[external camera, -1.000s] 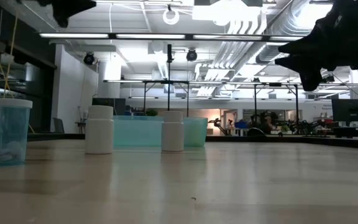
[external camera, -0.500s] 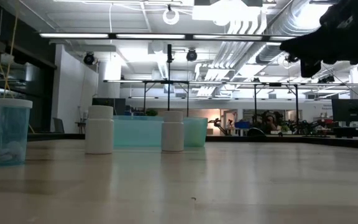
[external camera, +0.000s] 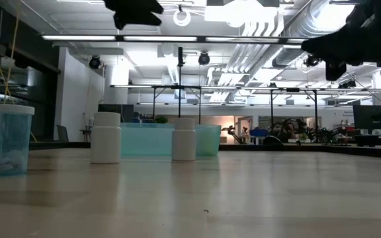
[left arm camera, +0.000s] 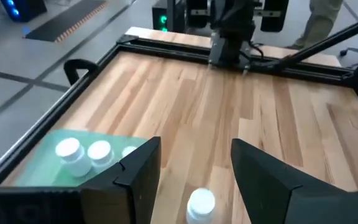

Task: Pick and place pill bottles into a basket
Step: Put the white pill bottle into the green bin

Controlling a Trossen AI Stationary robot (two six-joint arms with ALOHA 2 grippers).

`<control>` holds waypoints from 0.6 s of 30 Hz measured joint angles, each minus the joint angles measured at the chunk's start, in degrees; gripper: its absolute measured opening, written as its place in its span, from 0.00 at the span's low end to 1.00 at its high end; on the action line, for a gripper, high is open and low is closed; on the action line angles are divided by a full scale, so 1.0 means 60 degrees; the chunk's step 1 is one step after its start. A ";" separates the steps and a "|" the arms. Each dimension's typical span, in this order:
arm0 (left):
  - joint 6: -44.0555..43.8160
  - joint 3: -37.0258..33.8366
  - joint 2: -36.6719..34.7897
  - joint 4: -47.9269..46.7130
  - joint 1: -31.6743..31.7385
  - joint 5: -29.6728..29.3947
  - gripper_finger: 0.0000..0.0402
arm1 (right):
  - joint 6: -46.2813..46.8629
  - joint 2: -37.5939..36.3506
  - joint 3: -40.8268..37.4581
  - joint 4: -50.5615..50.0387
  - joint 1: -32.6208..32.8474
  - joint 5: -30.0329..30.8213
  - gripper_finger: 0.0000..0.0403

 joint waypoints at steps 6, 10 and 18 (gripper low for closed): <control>-0.0298 0.0003 0.0979 0.0602 0.0004 0.0004 0.60 | 0.0193 0.0004 -0.0004 -0.0417 0.0000 0.0650 0.17; -0.0745 -0.0004 0.1506 0.0499 0.0004 0.0177 0.70 | 0.0192 0.0004 -0.0004 -0.0565 0.0000 0.0836 0.24; -0.1512 -0.0004 0.1988 -0.0694 -0.0004 0.1384 0.86 | 0.0192 0.0004 -0.0007 -0.0636 0.0000 0.0844 0.31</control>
